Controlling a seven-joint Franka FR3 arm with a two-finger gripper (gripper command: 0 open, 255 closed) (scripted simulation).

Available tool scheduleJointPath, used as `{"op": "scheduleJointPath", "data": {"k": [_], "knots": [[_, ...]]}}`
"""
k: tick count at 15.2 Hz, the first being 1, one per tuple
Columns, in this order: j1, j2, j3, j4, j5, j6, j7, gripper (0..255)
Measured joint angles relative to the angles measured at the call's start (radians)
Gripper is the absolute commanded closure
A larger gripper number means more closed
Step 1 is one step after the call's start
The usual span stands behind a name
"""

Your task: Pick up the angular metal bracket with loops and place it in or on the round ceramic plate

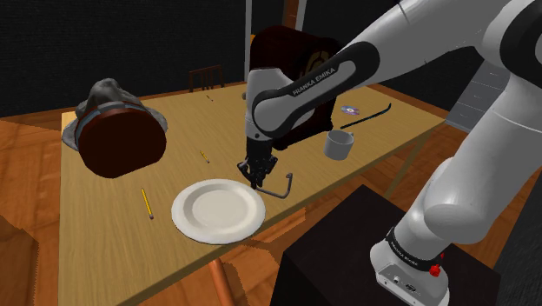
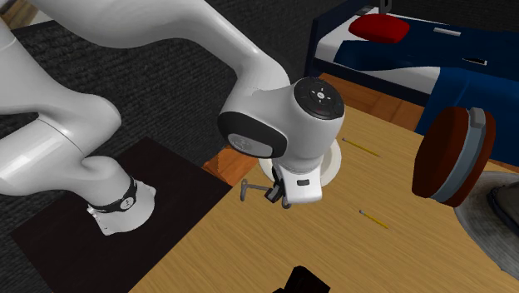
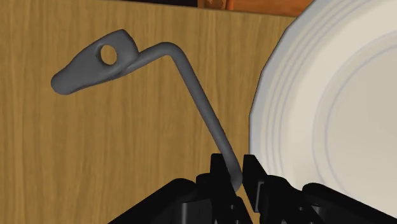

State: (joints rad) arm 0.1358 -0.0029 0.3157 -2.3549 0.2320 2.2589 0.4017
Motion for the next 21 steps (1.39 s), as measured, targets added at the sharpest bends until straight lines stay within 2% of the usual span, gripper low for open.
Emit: {"op": "scheduleJointPath", "data": {"k": [3, 17, 21], "knots": [[-0.001, -0.011, 0.0, 0.003, 0.001, -0.015, 0.002, 255], [-0.007, -0.117, -0.012, 0.087, 0.008, -0.205, 0.014, 255], [0.014, -0.083, 0.017, 0.128, 0.003, -0.203, 0.067, 255]]}}
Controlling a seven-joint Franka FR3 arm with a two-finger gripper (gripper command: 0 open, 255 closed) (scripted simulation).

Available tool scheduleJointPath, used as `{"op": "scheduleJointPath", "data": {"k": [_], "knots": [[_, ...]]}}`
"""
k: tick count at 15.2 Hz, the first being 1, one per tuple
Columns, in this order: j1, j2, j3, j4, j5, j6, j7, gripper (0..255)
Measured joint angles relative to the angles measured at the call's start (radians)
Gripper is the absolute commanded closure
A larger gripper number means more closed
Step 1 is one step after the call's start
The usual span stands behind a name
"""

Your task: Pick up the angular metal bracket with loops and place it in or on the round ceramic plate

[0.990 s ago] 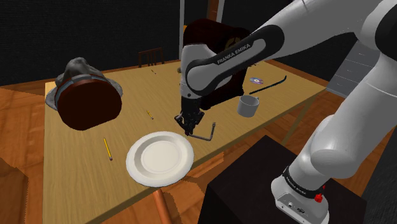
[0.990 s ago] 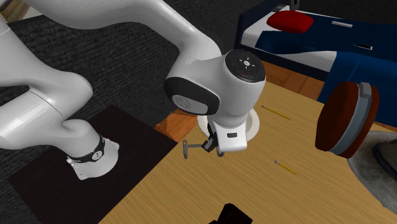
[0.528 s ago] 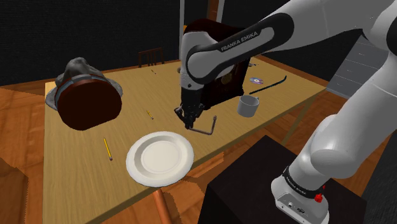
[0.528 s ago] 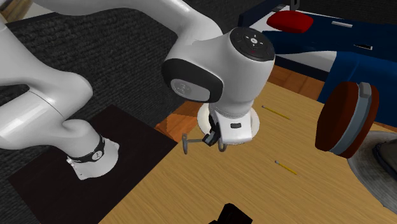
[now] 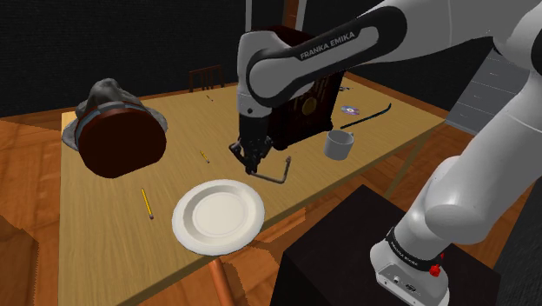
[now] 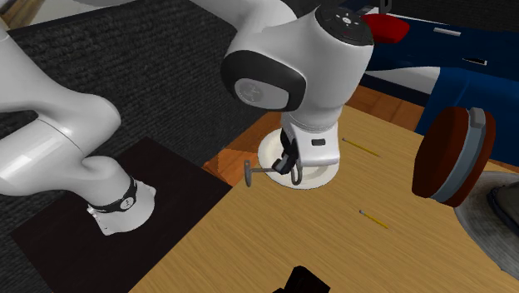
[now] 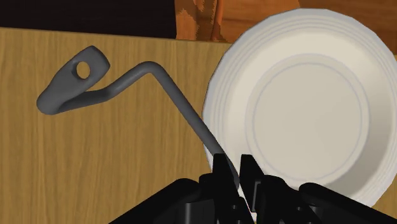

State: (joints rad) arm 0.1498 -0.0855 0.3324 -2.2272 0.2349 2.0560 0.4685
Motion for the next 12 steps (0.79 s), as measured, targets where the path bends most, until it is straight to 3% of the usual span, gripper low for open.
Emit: {"op": "scheduleJointPath", "data": {"k": [7, 12], "knots": [[0.076, 0.15, 0.081, 0.128, -0.045, 0.045, 0.178, 255], [0.144, 0.295, 0.115, 0.266, -0.114, 0.06, 0.308, 255]]}}
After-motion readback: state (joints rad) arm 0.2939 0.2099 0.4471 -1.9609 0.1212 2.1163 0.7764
